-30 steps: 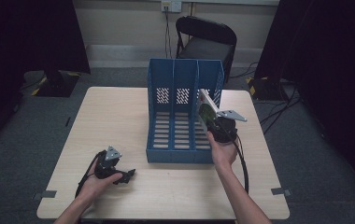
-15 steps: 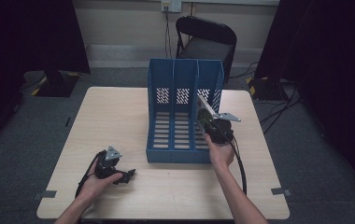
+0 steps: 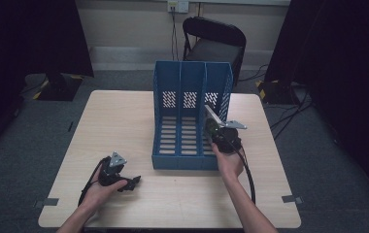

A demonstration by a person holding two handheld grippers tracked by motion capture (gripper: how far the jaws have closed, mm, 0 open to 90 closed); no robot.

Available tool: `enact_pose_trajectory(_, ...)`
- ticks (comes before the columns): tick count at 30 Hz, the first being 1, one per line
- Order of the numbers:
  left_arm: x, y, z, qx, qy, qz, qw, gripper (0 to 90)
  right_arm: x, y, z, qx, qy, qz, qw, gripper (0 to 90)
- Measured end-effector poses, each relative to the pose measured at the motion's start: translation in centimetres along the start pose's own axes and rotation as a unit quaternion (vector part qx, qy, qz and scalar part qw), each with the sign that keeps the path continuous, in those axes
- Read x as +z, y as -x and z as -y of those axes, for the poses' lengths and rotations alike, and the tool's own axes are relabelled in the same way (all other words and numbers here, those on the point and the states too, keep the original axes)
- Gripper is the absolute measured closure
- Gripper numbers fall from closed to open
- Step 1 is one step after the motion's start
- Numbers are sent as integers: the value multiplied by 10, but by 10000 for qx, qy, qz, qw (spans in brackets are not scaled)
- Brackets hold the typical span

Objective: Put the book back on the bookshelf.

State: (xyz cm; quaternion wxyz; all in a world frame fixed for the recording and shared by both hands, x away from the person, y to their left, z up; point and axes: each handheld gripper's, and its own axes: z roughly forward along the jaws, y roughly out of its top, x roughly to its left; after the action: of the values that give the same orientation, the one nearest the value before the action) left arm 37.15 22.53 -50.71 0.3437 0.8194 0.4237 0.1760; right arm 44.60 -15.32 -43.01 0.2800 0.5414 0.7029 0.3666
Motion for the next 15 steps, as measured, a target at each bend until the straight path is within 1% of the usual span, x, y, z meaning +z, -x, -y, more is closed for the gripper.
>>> enact_pose_trajectory(2,0,0,0,-2,2,4,10000,0,-3,0,1,0,-16,-63,10000,750)
enact_pose_trajectory(4,0,0,0,-12,7,0,10000,0,-4,1,3,-46,-16,-73,10000,754)
enact_pose_trajectory(7,0,0,0,-11,6,1,10000,0,-5,0,8,44,13,-104,9999,751)
enact_pose_trajectory(9,0,0,0,-7,3,5,10000,0,-6,0,11,9,25,-83,10000,749)
enact_pose_trajectory(13,0,0,0,0,6,15,10000,0,-6,1,14,51,39,-107,9999,741)
enact_pose_trajectory(15,0,0,0,-1,8,13,10000,0,-8,2,16,86,111,-127,9998,741)
